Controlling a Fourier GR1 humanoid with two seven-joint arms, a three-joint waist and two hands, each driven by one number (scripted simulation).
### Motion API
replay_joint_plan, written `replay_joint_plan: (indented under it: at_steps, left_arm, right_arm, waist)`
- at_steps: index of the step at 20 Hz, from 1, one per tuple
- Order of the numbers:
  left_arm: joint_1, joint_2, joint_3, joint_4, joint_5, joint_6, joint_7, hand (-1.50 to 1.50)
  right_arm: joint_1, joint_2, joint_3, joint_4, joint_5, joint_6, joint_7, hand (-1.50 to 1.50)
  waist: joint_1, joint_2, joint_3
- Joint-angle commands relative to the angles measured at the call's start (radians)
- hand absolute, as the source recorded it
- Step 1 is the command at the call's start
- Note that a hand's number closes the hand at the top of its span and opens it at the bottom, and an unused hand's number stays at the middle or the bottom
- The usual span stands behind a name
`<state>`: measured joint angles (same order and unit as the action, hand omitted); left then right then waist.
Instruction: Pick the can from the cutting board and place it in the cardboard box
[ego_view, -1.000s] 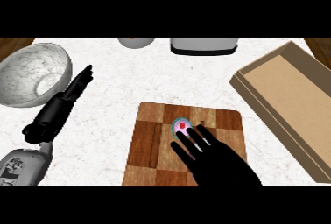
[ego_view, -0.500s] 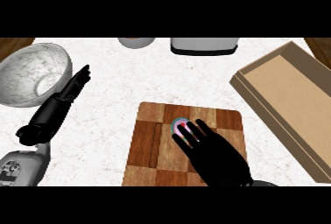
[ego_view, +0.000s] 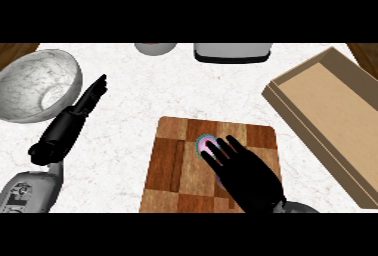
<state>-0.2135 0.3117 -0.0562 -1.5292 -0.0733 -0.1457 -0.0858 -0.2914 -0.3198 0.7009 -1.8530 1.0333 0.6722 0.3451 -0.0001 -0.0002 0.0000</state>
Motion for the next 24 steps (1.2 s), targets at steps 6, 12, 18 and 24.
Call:
replay_joint_plan:
  at_steps: [6,12,18,24]
  left_arm:
    - [0.057,-0.019,0.034,-0.105,-0.012,-0.044,0.051,0.0]
    - [-0.004,-0.046,0.032,-0.019,-0.032,-0.052,0.031,0.0]
    - [-0.015,-0.047,0.066,-0.014,-0.033,-0.06,0.037,0.0]
    - [0.028,-0.079,0.029,-0.035,-0.073,-0.036,0.003,0.0]
  right_arm:
    - [0.037,0.043,-0.057,0.035,0.079,0.02,-0.055,-1.5]
    - [0.019,0.05,0.015,0.256,0.156,-0.193,-0.222,1.5]
    - [-0.05,0.029,-0.07,0.312,0.183,-0.317,-0.389,1.5]
    - [-0.084,0.194,-0.236,0.445,0.138,-0.355,-0.249,1.5]
  waist:
    - [0.002,-0.001,0.0]
    - [0.007,0.001,0.0]
    - [0.004,0.001,0.0]
    - [0.016,0.005,0.001]
